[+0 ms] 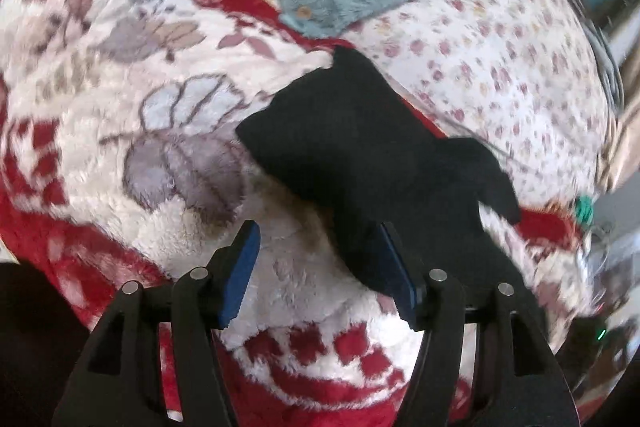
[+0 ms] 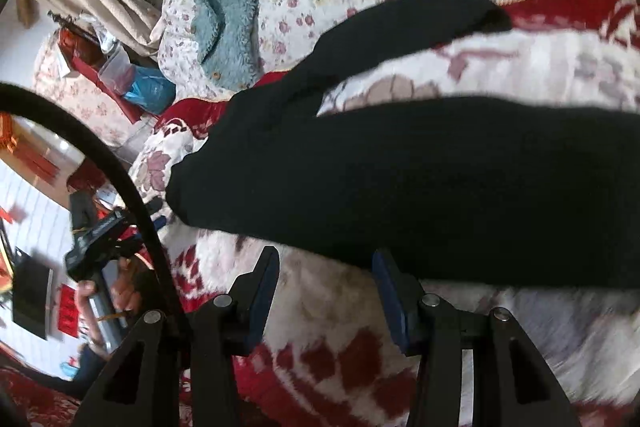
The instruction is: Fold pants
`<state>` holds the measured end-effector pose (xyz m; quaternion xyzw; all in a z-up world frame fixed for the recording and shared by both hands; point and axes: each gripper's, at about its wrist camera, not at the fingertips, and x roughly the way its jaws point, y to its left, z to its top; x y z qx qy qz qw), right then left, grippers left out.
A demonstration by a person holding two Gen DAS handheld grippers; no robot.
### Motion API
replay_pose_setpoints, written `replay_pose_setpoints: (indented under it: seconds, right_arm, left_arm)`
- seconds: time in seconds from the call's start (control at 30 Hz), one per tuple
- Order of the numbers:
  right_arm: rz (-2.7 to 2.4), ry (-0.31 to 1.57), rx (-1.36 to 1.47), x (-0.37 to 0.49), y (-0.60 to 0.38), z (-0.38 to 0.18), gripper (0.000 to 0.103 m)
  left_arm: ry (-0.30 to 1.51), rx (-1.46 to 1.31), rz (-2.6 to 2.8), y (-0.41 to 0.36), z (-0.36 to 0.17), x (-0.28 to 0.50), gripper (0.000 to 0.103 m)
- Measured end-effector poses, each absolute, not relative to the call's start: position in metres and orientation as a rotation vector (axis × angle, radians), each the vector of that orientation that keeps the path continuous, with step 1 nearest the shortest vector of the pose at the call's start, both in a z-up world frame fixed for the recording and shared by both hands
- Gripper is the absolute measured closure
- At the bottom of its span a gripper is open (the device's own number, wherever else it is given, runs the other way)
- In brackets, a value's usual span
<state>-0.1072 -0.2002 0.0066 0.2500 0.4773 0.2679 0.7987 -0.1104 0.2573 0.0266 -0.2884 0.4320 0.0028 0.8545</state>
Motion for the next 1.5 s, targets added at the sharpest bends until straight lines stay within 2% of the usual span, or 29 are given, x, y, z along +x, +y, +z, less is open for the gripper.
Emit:
replay_pose_setpoints:
  seconds: [0.3,0.6,0.67,0.7,0.73,0.77,0.8,0.87,1.17,1.23,1.27,1.3,1.37,1.43,1.5]
  right_arm:
    - [0.578,1.034,0.722,-0.118,-0.188,-0.005,0.054]
    - [0.451,0.911,0.882,-0.105,-0.195,-0.010,0.053]
    - [0.440,0.862,0.951,-0.102,-0.199,-0.013,0.056]
    - [0.439,0.853,0.969,-0.100,-0.200,-0.016,0.067]
    - [0.444,0.851,0.980,-0.098,-0.202,-0.018,0.078]
    - [0.454,0.849,0.992,-0.097,-0.203,-0.021,0.083]
    - [0.462,0.849,1.002,-0.097,-0.205,-0.022,0.090]
    - [0.490,0.840,0.989,-0.101,-0.206,-0.019,0.093]
    - [0.571,0.865,0.875,-0.112,-0.197,-0.003,0.095]
    - [0.576,0.904,0.863,-0.108,-0.193,-0.012,0.095]
    - [0.555,0.959,0.851,-0.104,-0.189,-0.020,0.095]
    - [0.553,0.962,0.861,-0.103,-0.189,-0.022,0.095]
    - [0.571,0.968,0.848,-0.103,-0.189,-0.016,0.087]
    - [0.618,0.999,0.806,-0.105,-0.189,-0.004,0.064]
    - [0.658,1.018,0.759,-0.109,-0.188,0.006,0.054]
  left_arm:
    - [0.880,-0.772,0.034,0.273,0.015,-0.087,0.043]
    - [0.876,-0.810,0.055,0.270,0.010,-0.056,0.040]
    - [0.857,-0.804,0.072,0.267,0.010,-0.054,0.040]
    - [0.853,-0.799,0.072,0.266,0.010,-0.053,0.042]
    - [0.856,-0.785,0.076,0.264,0.010,-0.051,0.049]
    - [0.875,-0.754,0.090,0.262,0.010,-0.050,0.071]
    - [0.901,-0.724,0.103,0.261,0.009,-0.048,0.080]
    - [0.905,-0.701,0.100,0.260,0.011,-0.050,0.086]
    - [0.812,-0.571,0.132,0.268,0.040,-0.090,0.088]
    - [0.881,-0.559,0.110,0.270,0.025,-0.084,0.088]
    - [0.924,-0.569,0.115,0.272,0.016,-0.082,0.085]
    - [0.951,-0.584,0.115,0.275,0.011,-0.082,0.081]
    - [0.935,-0.612,0.081,0.282,0.012,-0.088,0.076]
    - [0.932,-0.618,0.067,0.286,0.017,-0.093,0.073]
    - [0.927,-0.616,0.090,0.291,0.026,-0.101,0.066]
